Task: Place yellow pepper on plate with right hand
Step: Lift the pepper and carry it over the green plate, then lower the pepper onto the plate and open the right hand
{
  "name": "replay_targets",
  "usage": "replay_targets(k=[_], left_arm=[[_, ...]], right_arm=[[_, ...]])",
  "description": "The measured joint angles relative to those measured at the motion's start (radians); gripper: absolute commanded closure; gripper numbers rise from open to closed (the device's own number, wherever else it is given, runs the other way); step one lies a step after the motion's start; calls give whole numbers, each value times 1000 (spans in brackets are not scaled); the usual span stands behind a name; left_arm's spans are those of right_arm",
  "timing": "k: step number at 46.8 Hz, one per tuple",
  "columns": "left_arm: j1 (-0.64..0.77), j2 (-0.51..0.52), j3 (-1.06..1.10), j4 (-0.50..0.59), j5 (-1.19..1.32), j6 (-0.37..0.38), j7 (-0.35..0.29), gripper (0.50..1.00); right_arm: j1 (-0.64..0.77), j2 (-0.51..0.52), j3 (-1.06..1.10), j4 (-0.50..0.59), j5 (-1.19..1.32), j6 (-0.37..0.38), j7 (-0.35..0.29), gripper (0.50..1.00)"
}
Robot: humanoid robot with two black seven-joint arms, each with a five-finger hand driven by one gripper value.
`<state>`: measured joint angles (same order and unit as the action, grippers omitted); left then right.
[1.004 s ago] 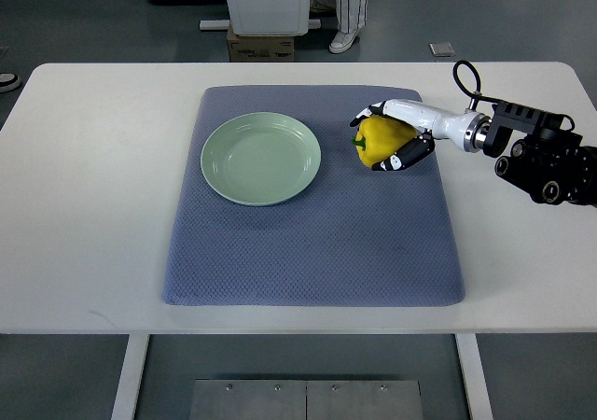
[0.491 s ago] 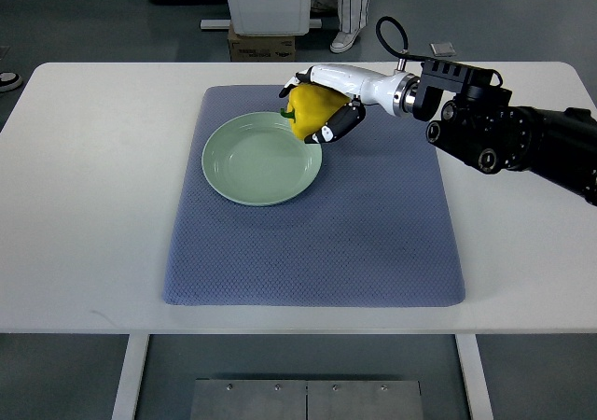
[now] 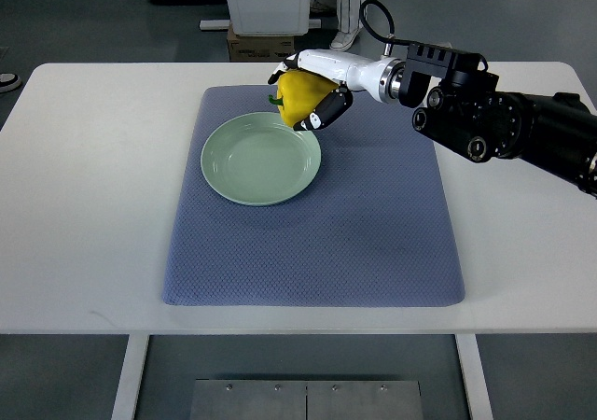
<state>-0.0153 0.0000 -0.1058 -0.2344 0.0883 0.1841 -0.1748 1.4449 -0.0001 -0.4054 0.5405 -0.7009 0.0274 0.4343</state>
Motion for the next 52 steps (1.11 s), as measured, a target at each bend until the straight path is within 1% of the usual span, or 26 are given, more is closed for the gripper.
replay_targets(k=[12, 18, 25, 31, 46, 52], left_arm=[[0, 0, 0, 0, 0, 0, 0, 500], [0, 0, 0, 0, 0, 0, 0, 500], [0, 0, 0, 0, -1, 0, 0, 500], [0, 0, 0, 1, -1, 0, 0, 500], [0, 0, 0, 0, 0, 0, 0, 500], [0, 0, 0, 0, 0, 0, 0, 500]], right_arm=[[0, 0, 0, 83, 0, 0, 26, 1000], [-13, 0, 1, 101, 0, -1, 27, 1000], [-27, 0, 1, 106, 0, -1, 14, 1000], [-36, 0, 1, 111, 0, 0, -12, 1000], [-61, 0, 0, 132, -1, 0, -17, 1000], [-61, 0, 0, 138, -1, 0, -33, 1000]])
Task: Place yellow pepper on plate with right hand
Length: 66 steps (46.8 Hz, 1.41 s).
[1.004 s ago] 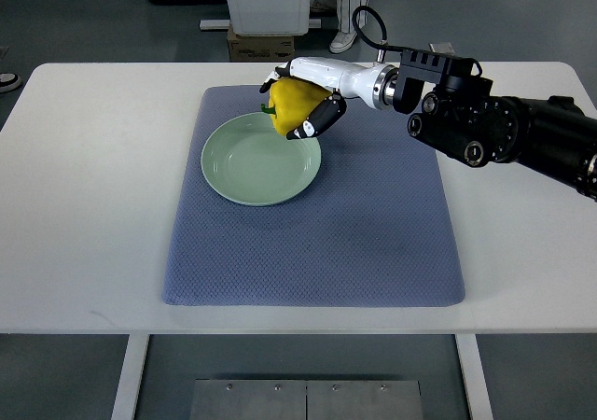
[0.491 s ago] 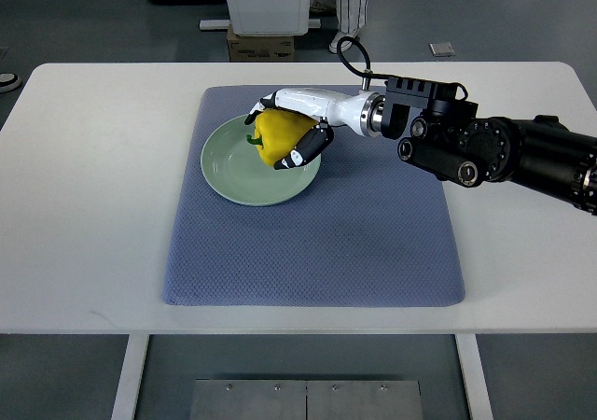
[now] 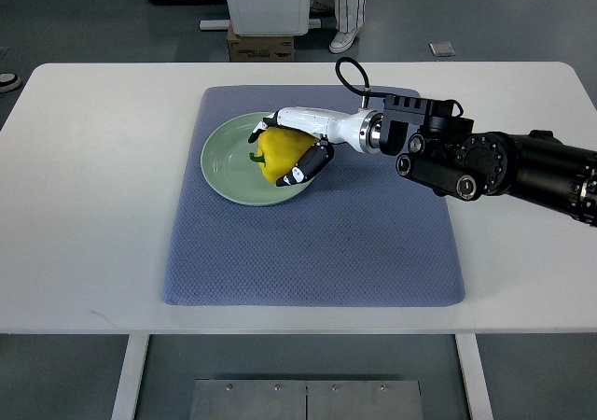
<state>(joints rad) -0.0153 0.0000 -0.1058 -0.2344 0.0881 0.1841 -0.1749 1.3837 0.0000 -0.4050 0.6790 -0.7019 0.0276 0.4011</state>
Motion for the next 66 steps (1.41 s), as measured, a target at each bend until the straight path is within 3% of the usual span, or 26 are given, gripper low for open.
replay_targets(k=[13, 18, 19, 20, 52, 66], left_arm=[[0, 0, 0, 0, 0, 0, 0, 500], [0, 0, 0, 0, 0, 0, 0, 500], [0, 0, 0, 0, 0, 0, 0, 500], [0, 0, 0, 0, 0, 0, 0, 500], [0, 0, 0, 0, 0, 0, 0, 500], [0, 0, 0, 0, 0, 0, 0, 500]], right_arm=[[0, 0, 0, 2, -1, -1, -15, 1000], [0, 0, 2, 5, 0, -4, -12, 574], [0, 0, 6, 7, 0, -6, -12, 511], [0, 0, 10, 8, 0, -7, -12, 503], [-8, 0, 68, -6, 14, -7, -22, 500], [-40, 0, 143, -43, 106, -7, -57, 500]])
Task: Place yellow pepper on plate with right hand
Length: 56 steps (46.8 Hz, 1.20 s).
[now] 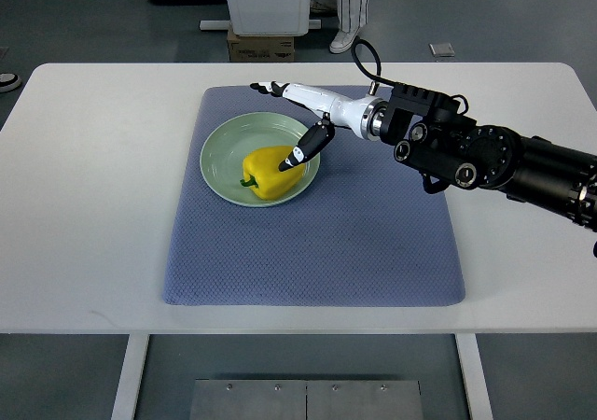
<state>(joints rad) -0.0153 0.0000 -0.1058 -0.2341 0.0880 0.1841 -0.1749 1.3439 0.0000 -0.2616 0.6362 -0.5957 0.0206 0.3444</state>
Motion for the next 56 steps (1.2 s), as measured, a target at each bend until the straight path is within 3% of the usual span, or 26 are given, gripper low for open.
replay_targets(k=[25, 56], left_arm=[[0, 0, 0, 0, 1, 0, 0, 500], [0, 0, 0, 0, 1, 0, 0, 500]], right_arm=[[-176, -26, 359, -22, 81, -3, -55, 500], [-400, -94, 885, -89, 84, -11, -56, 500]])
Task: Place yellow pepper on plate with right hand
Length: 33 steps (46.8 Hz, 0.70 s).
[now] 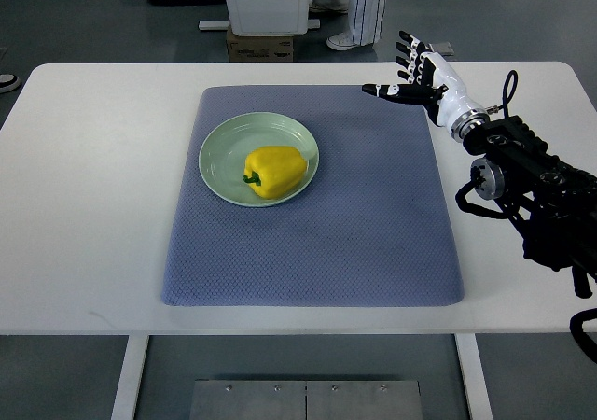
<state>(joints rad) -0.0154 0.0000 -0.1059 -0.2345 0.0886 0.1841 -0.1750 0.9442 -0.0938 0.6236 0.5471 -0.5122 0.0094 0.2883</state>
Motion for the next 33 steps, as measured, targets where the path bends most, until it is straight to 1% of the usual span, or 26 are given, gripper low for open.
replay_targets(k=[6, 17, 33], left_arm=[[0, 0, 0, 0, 0, 0, 0, 500], [0, 0, 0, 0, 0, 0, 0, 500], [0, 0, 0, 0, 0, 0, 0, 500]], right_arm=[[-40, 0, 90, 0, 0, 1, 0, 500], [-96, 3, 186, 2, 22, 1, 2, 500], [-134, 12, 225, 2, 28, 1, 6, 500]])
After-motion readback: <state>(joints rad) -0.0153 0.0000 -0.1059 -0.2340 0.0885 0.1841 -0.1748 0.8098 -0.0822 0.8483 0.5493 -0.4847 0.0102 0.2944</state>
